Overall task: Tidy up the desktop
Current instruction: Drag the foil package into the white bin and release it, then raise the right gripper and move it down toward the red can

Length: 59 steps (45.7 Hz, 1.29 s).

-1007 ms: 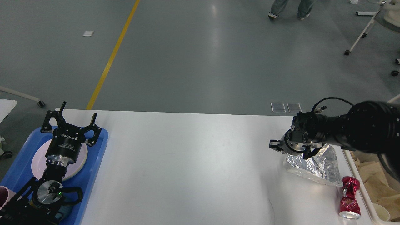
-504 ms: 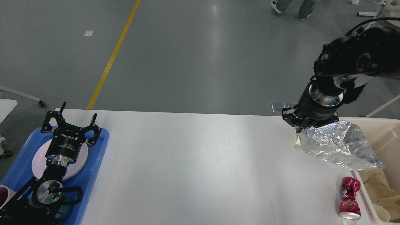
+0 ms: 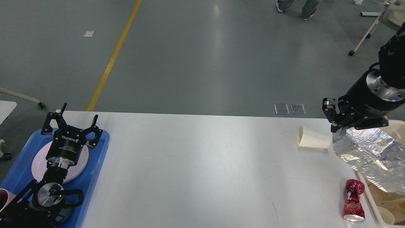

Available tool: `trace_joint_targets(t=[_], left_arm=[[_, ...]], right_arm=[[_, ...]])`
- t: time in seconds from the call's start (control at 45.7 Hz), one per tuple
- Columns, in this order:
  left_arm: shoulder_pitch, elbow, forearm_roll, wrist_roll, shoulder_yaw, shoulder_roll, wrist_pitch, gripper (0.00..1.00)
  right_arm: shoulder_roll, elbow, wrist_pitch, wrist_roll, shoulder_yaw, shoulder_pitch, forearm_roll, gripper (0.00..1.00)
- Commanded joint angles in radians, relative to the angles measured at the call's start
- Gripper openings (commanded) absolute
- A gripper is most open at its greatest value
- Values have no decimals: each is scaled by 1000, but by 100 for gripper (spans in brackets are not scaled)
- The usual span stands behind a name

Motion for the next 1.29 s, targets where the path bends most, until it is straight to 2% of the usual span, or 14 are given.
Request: trace_joint_targets(t=[0.0, 0.109, 0.285, 0.504, 0.701, 0.942, 1.27], left_arm=[[0, 0, 0, 0, 0, 0, -2, 96], [0, 0, 0, -2, 0, 0, 0, 96], [0, 0, 0, -2, 0, 0, -2, 96], [0, 0, 0, -2, 0, 0, -2, 96], [0, 0, 0, -2, 0, 0, -2, 96], [0, 0, 0, -2, 0, 0, 0, 96], [0, 0, 0, -2, 0, 0, 0, 96]], right_arm=[[-44, -64, -126, -9, -68, -76, 12, 0], [-129, -174, -212, -11, -91, -192, 12, 0], [-271, -455, -248, -11, -60, -460, 18, 0], [-363, -753, -351, -11, 199, -891, 16, 0], [-329, -1061, -377, -11, 346, -1229, 10, 0], [-145, -1472, -393, -29, 432, -1591, 5, 0], [-70, -1504, -425, -74, 437, -1653, 15, 0]])
